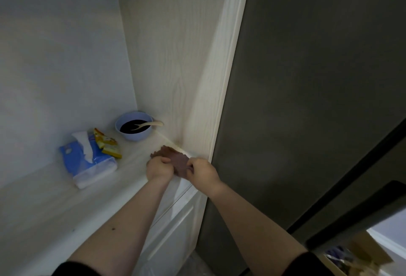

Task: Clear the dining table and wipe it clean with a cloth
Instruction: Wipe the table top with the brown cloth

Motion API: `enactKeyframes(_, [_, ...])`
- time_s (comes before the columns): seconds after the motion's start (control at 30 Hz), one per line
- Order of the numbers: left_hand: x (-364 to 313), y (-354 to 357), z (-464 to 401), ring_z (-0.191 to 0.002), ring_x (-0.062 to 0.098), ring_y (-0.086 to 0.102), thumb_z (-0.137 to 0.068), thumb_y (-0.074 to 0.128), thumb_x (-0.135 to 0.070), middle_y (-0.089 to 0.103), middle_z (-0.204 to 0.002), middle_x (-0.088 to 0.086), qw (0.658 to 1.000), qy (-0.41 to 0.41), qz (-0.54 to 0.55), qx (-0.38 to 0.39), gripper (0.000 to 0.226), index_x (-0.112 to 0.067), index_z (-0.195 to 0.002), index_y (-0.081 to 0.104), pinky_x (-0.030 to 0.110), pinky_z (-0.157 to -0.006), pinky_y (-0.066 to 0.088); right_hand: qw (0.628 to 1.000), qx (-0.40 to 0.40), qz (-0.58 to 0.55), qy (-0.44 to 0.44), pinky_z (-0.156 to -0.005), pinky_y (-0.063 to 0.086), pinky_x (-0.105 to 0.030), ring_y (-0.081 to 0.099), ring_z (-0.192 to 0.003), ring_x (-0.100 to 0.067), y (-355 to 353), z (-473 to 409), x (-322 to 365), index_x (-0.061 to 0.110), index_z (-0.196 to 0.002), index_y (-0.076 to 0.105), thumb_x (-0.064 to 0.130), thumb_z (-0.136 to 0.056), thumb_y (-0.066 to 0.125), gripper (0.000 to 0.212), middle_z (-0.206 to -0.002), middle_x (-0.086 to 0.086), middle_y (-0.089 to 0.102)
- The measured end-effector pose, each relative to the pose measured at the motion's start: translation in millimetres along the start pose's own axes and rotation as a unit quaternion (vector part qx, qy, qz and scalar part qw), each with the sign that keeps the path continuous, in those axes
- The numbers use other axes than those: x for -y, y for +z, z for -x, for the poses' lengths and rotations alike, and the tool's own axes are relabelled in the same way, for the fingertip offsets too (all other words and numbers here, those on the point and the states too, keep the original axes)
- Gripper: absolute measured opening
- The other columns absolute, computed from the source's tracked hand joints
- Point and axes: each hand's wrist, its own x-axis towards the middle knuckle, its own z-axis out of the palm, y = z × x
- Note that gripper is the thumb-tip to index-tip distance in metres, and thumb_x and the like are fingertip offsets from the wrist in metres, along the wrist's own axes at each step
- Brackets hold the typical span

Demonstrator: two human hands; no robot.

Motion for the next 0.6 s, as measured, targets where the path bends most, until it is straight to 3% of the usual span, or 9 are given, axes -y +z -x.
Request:
enactKeyframes(0.17, [-17,-3,22,-0.103,0.034,0.061,-0.081,0.053,0.002,0.067,-0.105,0.021,0.997,0.027,0.074,-0.011,0.023,0.002,-0.099,0.068,0.037,-0.095,0.046,0.995,-0.037,-0.085,0.024,-0.070,0.046,-0.029,0.062,-0.088,-0.026,-16,16,1,0.006,-0.096,0.065,0.011,-0.089,0.050,0.017,-0.096,-0.013,0.067])
enactKeyframes(0.27, [-25,-2,33,-0.098,0.035,0.061,-0.083,0.053,0.002,0.063,-0.096,0.021,0.990,0.032,0.135,0.004,0.023,0.001,-0.106,0.060,0.043,-0.092,0.048,0.980,-0.075,-0.175,0.057,-0.062,0.045,-0.020,0.059,-0.069,-0.012,-25,29,1,0.008,-0.089,0.065,0.009,-0.089,0.055,0.010,-0.077,-0.002,0.063])
enactKeyframes(0.37, [-33,-3,55,-0.091,0.037,0.063,-0.085,0.056,-0.003,0.062,-0.093,0.020,0.983,0.033,0.172,0.059,0.020,-0.001,-0.105,0.053,0.049,-0.085,0.053,0.950,-0.111,-0.273,0.099,-0.049,0.042,-0.011,0.050,-0.053,0.000,-39,50,3,0.014,-0.086,0.060,0.009,-0.089,0.058,0.006,-0.065,0.007,0.054])
enactKeyframes(0.47, [-37,-8,91,-0.086,0.036,0.065,-0.089,0.056,-0.006,0.064,-0.096,0.022,0.967,0.067,0.188,0.157,0.012,-0.001,-0.099,0.055,0.047,-0.078,0.056,0.904,-0.139,-0.381,0.136,-0.052,0.046,-0.013,0.054,-0.058,-0.006,-50,81,9,0.013,-0.084,0.060,0.008,-0.090,0.060,0.007,-0.070,-0.001,0.060])
enactKeyframes(0.6, [-31,-19,137,-0.094,0.034,0.065,-0.093,0.055,-0.018,0.065,-0.103,0.020,0.934,0.098,0.186,0.287,0.011,-0.007,-0.097,0.058,0.046,-0.085,0.055,0.844,-0.207,-0.456,0.193,-0.057,0.048,-0.013,0.058,-0.066,-0.010,-53,129,16,0.015,-0.077,0.061,0.011,-0.089,0.062,0.013,-0.074,-0.002,0.063])
